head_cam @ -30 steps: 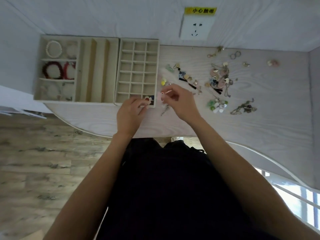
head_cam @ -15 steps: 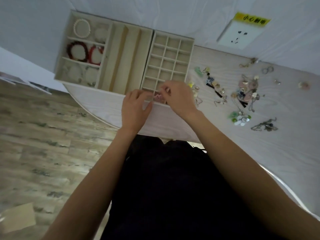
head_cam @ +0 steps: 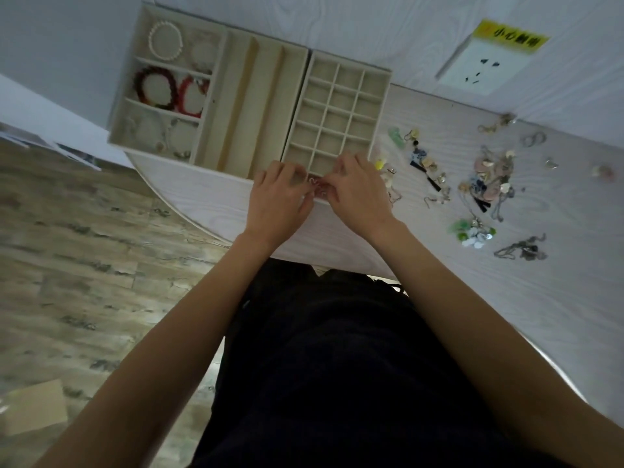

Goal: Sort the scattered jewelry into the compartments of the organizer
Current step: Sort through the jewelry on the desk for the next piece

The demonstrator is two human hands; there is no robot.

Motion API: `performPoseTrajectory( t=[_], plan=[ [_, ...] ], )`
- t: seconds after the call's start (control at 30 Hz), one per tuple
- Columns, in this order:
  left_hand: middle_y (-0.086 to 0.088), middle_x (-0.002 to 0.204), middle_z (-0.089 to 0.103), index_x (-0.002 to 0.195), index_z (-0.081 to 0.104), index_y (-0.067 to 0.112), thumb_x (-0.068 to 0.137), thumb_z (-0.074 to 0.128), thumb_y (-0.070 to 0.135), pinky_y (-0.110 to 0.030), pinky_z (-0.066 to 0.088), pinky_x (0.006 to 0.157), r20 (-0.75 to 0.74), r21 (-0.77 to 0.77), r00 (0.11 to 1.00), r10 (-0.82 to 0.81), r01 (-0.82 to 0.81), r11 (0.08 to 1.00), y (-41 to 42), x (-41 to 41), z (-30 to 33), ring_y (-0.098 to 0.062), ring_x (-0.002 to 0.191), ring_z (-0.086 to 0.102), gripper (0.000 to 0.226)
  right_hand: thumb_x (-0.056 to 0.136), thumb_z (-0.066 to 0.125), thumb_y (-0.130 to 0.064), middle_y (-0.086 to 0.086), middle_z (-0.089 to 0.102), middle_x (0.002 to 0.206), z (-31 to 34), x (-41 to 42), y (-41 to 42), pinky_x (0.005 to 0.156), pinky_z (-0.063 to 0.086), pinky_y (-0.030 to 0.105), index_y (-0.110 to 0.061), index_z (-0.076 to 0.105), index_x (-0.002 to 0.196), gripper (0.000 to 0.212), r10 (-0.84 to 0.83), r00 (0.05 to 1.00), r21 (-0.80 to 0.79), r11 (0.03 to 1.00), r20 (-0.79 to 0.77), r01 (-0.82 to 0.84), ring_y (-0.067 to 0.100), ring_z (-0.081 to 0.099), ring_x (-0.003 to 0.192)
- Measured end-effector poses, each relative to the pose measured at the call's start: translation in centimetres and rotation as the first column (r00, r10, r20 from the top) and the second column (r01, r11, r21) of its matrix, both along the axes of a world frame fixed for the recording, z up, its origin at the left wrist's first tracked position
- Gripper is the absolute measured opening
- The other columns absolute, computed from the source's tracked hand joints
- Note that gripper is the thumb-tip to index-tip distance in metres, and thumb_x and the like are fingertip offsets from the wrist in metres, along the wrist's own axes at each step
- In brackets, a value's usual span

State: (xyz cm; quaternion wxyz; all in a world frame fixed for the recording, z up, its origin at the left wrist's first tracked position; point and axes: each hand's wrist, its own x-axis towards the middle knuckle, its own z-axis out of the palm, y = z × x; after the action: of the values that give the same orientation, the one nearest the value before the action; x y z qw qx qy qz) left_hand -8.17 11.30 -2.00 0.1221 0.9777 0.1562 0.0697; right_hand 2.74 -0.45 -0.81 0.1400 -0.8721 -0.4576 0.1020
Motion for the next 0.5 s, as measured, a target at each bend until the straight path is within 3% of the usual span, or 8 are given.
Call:
performPoseTrajectory(
  t=[0.1,0.27,0.5],
  plan=[
    [-0.003,0.104,0.062,0.090,0.072,0.019,0.083,0.049,0.030,-0.034,0.035,0.072,-0.049,0.027,0.997,-0.067,0.068,0.997,-0.14,-0.56,0.15,-0.024,0.093,0.047,0.026,0.083,0.056,-0.015,0.009,0.053,0.086,-0.39,0.17,-0.59,0.064,0.040,0.037,-0.009,0.072,0.083,0.017,0.029,0.996,-0.011,1.000,0.082,-0.028,0.030,0.049,0.082],
    [-0.003,0.108,0.060,0.092,0.071,0.022,0.081,0.047,0.034,-0.033,0.035,0.076,-0.058,-0.101,0.996,-0.071,0.065,0.993,0.47,-0.69,0.06,-0.025,0.099,0.050,0.029,0.084,0.055,-0.014,0.011,0.056,0.091,-0.55,0.30,-0.71,0.066,0.043,0.038,-0.008,0.069,0.084,0.015,0.060,0.991,0.008,0.998,0.118,-0.061,0.029,0.051,0.082],
    [-0.004,0.110,0.058,0.097,0.068,0.021,0.080,0.049,0.034,-0.033,0.032,0.077,-0.098,0.006,0.992,-0.079,0.080,0.997,0.14,-0.64,-0.09,-0.024,0.100,0.046,0.029,0.085,0.051,-0.017,0.011,0.057,0.094,-0.49,0.20,-0.57,0.069,0.042,0.038,-0.008,0.070,0.085,0.021,0.053,0.997,-0.023,0.998,0.058,-0.052,0.030,0.051,0.086]
  ],
)
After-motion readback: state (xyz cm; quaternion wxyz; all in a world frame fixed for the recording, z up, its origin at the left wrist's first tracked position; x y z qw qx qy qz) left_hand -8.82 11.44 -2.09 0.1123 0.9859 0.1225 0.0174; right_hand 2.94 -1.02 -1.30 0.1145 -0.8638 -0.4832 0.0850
